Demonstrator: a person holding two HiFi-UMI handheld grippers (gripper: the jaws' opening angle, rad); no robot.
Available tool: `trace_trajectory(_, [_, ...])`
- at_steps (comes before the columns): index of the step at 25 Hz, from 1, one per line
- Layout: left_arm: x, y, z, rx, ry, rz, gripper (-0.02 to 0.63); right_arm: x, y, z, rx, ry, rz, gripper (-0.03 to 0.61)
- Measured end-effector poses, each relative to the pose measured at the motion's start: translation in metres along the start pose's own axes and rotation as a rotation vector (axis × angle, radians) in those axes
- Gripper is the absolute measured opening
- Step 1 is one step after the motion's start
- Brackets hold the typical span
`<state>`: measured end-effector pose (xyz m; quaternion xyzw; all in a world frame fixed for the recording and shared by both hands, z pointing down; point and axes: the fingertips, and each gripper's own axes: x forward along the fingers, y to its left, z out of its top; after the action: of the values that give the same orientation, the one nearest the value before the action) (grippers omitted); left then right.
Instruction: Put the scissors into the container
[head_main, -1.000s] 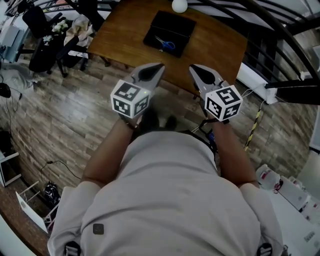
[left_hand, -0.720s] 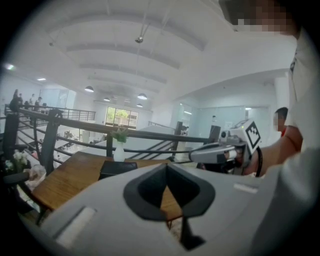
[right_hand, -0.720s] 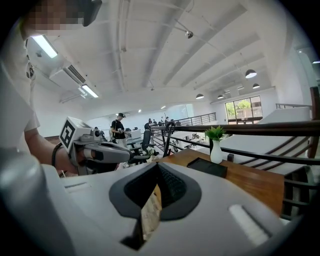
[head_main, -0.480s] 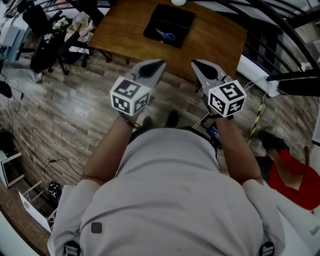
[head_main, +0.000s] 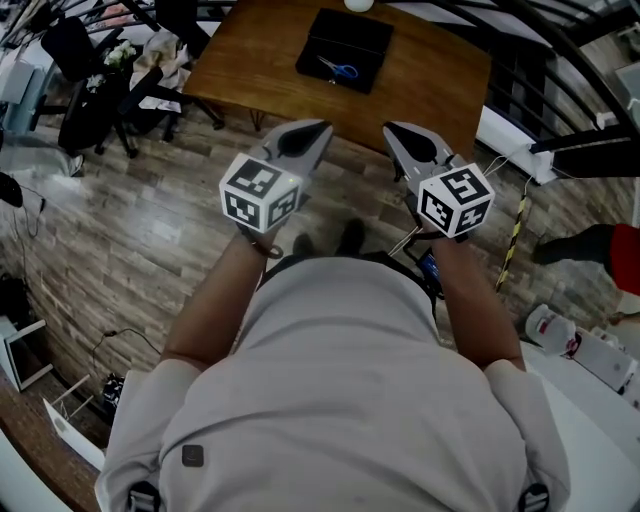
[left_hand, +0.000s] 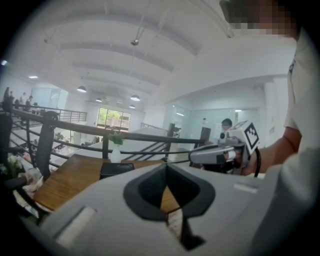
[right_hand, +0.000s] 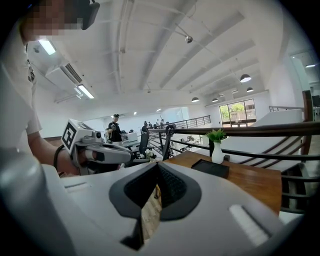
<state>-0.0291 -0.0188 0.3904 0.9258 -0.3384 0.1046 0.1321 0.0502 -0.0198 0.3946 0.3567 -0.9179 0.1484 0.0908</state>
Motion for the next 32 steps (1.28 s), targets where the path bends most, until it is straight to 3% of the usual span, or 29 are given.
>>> trace_trajectory(20, [-0.130, 0.004, -0.023, 0.038, -0.005, -0.110, 0.003, 0.022, 0.149, -0.005, 0.010, -0.052, -0.065, 0.008])
trace_trajectory(32, [-0.149, 0.010, -0.015, 0.040, -0.019, -0.136, 0.003, 0.035, 0.174, 0.009, -0.003, -0.051, -0.068, 0.008])
